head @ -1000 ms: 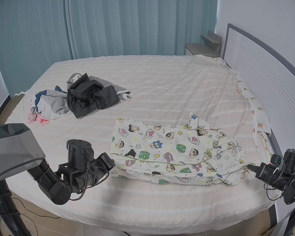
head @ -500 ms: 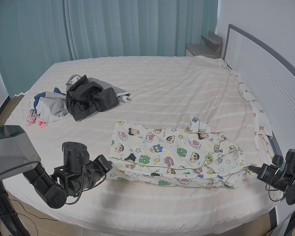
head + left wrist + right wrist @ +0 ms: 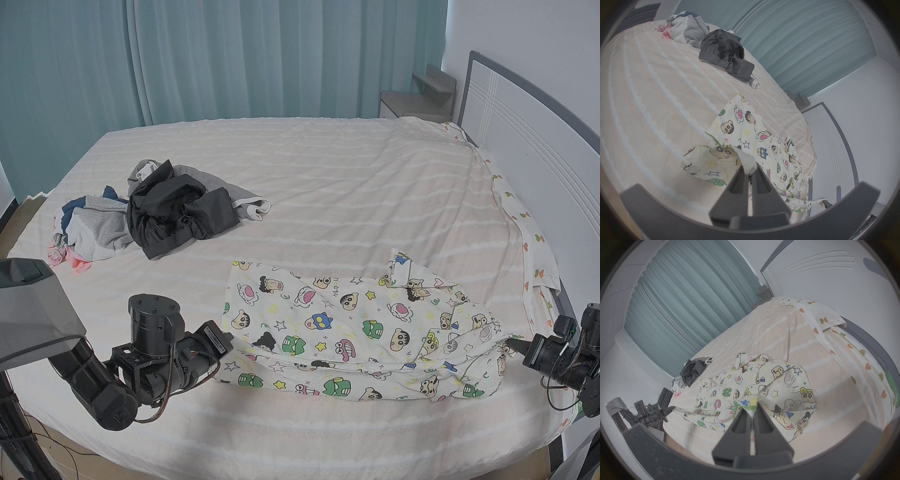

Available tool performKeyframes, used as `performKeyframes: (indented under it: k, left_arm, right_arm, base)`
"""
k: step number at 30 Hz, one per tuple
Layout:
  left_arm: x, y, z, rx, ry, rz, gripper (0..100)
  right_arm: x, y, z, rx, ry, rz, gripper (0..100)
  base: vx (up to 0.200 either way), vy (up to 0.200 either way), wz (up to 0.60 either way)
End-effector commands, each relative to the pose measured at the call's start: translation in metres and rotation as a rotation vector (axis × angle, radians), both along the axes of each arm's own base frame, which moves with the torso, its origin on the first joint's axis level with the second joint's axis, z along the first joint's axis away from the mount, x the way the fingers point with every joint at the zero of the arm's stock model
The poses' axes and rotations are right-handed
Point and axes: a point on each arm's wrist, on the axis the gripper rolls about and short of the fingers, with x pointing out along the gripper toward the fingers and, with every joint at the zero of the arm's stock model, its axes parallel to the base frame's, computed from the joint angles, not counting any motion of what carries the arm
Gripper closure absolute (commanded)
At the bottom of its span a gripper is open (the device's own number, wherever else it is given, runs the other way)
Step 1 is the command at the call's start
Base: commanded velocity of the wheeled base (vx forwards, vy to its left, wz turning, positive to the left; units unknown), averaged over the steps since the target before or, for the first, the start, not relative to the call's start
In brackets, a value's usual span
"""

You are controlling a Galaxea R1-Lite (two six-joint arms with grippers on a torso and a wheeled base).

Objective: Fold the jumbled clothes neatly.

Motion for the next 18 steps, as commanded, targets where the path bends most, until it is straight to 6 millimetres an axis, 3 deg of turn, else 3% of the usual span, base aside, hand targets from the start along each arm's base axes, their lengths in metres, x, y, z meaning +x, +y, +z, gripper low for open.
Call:
performKeyframes:
  k: [1, 9, 18]
  left_arm:
    - [0.004, -0.007, -0.007, 0.006, 0.013, -0.016, 100]
    - [0.019, -0.012, -0.027, 0.031, 0.045, -0.002, 100]
    - [0.035, -0.011, -0.031, 0.025, 0.033, 0.026, 100]
  right_arm:
    - [0.002, 0.000, -0.005, 0.005, 0.024, -0.001, 100]
    - [0.020, -0.004, -0.008, 0.003, 0.019, -0.004, 100]
    - [0.041, -0.008, -0.011, 0.001, 0.009, -0.004, 100]
  base:
    - [0.000, 0.000, 0.00]
    - [0.000, 0.000, 0.00]
    - [0.000, 0.000, 0.00]
